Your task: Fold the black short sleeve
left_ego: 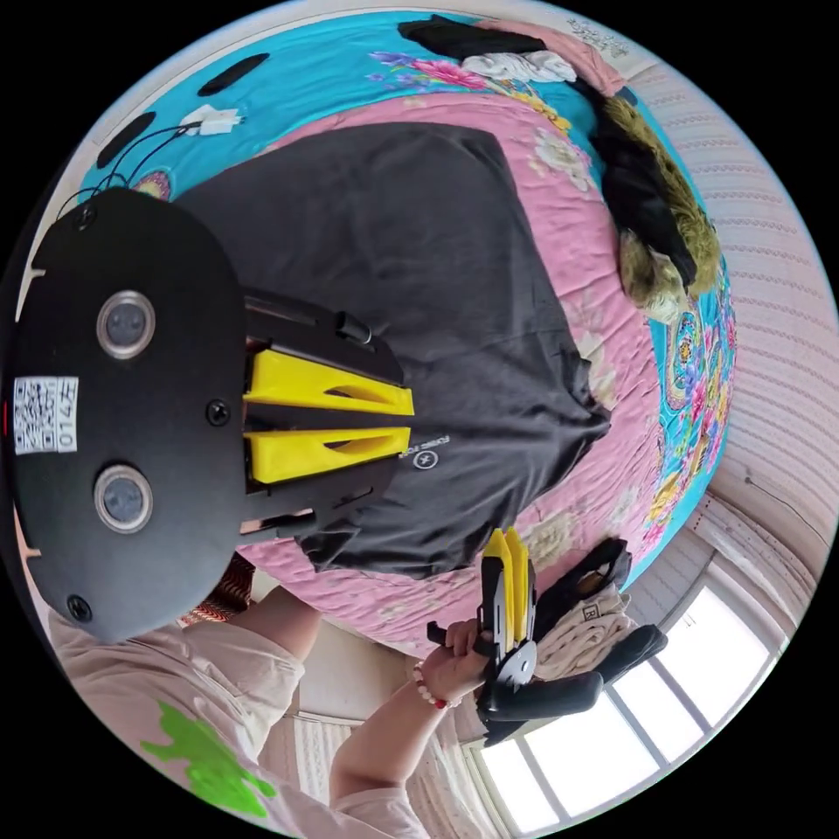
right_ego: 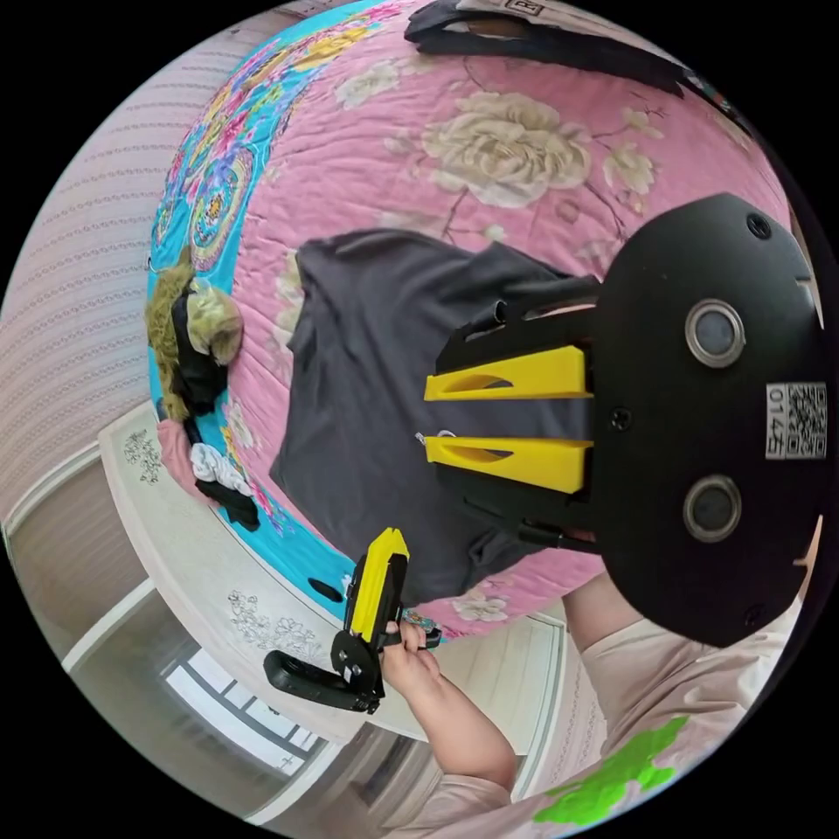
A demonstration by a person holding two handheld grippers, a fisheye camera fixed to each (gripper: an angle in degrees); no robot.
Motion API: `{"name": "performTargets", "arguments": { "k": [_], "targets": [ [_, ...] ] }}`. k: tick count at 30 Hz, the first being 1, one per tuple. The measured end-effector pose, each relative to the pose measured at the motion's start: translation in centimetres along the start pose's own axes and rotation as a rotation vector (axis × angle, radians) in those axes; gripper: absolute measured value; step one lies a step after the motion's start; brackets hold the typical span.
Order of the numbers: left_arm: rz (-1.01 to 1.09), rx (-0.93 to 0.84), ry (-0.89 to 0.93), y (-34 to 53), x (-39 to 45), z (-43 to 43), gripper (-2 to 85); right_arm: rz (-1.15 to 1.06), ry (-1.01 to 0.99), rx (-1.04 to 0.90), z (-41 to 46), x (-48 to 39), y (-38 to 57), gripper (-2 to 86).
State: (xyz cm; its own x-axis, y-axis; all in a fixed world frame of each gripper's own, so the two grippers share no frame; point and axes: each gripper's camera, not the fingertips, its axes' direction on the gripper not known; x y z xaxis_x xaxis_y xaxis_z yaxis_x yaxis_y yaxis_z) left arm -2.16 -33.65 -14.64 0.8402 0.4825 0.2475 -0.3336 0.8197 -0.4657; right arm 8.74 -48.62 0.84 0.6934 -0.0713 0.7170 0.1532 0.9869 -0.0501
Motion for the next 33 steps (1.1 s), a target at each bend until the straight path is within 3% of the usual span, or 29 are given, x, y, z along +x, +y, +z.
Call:
{"name": "performTargets", "arguments": {
  "k": [6, 14, 19, 23, 27, 33],
  "targets": [
    [0.07, 0.012, 0.035, -12.5, -0.8, 1.7, 6.0, 0.091, 0.092, 0.016, -1.3, 6.8, -6.5, 7.3],
    [0.162, -0.096, -0.252, -21.4, 0.5, 5.0, 5.5, 0.049, 0.162, -0.059, 1.2, 8.5, -14.2, 8.2],
    [0.155, -0.164, -0.2, -23.4, 0.0, 5.9, 1.7, 0.028, 0.163, -0.215, 4.1, 8.5, -16.5, 4.2],
    [0.086, -0.073, -0.195, -24.6, -1.1, 3.9, 0.1, 0.028, 0.148, -0.132, 2.3, 8.4, -17.9, 1.3],
    [0.052, -0.092, -0.138, -24.8, -2.0, 3.4, 0.0, 0.001, 0.114, -0.111, 1.0, 8.1, -18.7, 0.8],
    [0.259, 0.14, -0.191, -20.0, 1.2, 0.0, 0.2, -0.246, 0.155, 0.072, -3.0, 2.6, -14.3, 1.2]
  ]
}}
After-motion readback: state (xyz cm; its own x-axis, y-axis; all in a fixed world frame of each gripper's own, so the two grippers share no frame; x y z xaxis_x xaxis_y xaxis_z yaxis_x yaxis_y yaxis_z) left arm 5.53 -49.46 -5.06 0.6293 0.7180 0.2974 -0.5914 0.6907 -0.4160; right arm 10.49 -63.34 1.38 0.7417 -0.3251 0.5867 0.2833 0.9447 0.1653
